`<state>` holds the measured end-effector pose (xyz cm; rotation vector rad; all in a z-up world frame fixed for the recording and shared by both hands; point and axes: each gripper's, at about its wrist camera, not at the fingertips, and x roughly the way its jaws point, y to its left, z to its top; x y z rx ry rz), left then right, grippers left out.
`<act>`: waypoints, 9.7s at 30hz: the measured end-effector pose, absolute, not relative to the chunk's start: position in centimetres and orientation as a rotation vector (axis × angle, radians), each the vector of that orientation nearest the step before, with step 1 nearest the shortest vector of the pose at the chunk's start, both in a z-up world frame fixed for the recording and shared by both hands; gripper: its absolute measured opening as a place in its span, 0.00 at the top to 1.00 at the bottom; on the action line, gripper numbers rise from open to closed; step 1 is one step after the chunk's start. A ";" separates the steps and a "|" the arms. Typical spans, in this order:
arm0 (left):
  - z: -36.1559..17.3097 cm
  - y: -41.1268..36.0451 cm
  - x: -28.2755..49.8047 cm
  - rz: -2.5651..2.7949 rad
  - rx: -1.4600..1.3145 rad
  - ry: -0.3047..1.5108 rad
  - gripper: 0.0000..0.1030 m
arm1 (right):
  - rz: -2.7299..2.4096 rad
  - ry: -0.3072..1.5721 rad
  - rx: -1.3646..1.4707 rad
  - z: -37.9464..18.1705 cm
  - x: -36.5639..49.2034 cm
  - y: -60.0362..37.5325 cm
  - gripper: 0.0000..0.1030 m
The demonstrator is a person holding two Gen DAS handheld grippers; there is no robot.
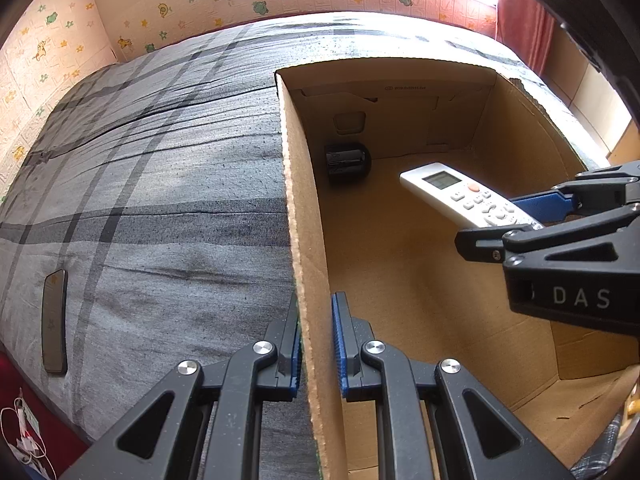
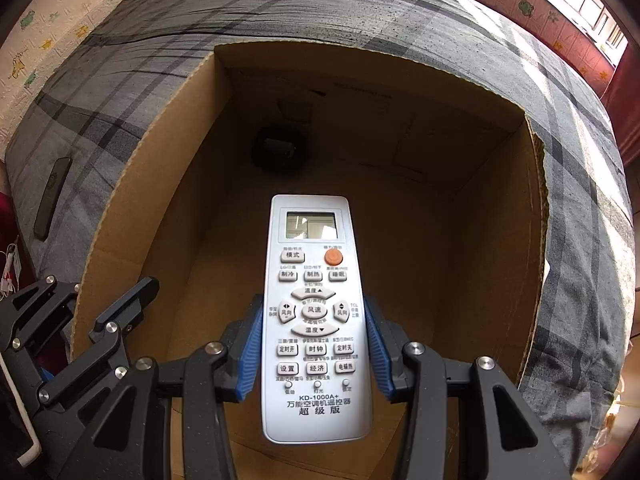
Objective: Organize rigid objects
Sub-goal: 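Carry the white remote into the box with the right tool and release it, then withdraw the open right tool from the box toward the light-blue bottle, then close the right tool on the light-blue bottle and lift it, then carry the light-blue bottle into the box with the right tool and release it, then withdraw the open right tool from the box toward the white plug adapter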
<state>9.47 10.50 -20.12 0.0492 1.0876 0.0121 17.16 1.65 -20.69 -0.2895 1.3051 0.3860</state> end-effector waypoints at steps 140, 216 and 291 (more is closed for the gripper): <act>-20.3 9.8 9.4 0.031 0.080 1.088 0.86 | 0.058 1.375 -0.034 -25.8 7.3 -22.9 0.72; -20.4 9.7 9.4 0.028 0.081 1.089 0.86 | 0.360 1.134 -0.251 -12.2 16.3 -3.7 0.74; -20.0 10.0 9.4 0.027 0.080 1.095 0.86 | 0.252 1.148 -0.204 -11.7 17.3 -6.0 0.53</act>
